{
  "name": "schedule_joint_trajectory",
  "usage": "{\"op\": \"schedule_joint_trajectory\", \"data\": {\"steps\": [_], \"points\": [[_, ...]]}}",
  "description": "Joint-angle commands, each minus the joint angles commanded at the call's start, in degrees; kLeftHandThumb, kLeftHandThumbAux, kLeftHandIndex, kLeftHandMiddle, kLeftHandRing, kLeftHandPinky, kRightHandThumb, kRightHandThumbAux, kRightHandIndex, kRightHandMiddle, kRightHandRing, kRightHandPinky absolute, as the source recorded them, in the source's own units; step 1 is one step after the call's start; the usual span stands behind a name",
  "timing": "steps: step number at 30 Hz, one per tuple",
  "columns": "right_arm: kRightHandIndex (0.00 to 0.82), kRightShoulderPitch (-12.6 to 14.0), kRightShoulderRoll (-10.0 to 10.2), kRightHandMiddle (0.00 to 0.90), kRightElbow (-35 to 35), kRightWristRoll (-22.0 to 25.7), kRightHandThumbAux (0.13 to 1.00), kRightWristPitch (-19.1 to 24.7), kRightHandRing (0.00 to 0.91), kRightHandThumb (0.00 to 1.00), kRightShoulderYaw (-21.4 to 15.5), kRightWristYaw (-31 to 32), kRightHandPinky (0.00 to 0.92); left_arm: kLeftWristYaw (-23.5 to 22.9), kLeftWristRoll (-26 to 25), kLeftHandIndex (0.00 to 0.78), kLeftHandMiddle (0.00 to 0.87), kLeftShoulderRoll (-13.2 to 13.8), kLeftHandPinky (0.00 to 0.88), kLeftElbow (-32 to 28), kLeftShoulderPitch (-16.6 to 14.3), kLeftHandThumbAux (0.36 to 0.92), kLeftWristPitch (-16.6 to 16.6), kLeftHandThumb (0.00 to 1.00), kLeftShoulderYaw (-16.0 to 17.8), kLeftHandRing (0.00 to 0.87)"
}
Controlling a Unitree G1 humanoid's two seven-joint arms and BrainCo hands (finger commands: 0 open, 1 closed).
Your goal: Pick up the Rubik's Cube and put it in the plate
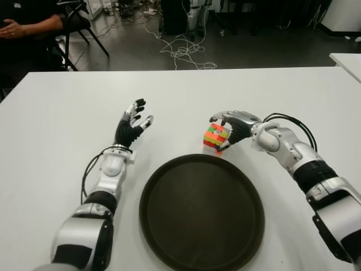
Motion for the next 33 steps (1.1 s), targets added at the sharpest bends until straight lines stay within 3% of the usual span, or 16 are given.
{"op": "schedule_joint_trajectory", "data": {"steps": [19,23,33], "points": [[0.355,0.0,0.5,0.366,1.4,-0.4,0.792,-0.5,0.396,0.000,0.9,-2.7,0.452,0.5,0.0,0.141,0.149,-0.1,0.055,0.2,-0.2,0.660,0.2,0.000,0.0,0.091],[0.313,0.2,0.7,0.331,1.5,-0.4,0.770,-0.2,0.357,0.000,1.2,-2.6,0.391,0.3,-0.1,0.139,0.147,-0.2,0.047,0.1,-0.2,0.644,0.2,0.000,0.1,0.086],[0.233,0.5,1.2,0.257,0.7,-0.5,0.748,1.3,0.280,0.000,2.3,-1.1,0.308,0.3,-0.2,0.123,0.140,-0.5,0.047,0.1,-0.2,0.673,0.2,0.000,0.3,0.082]]}}
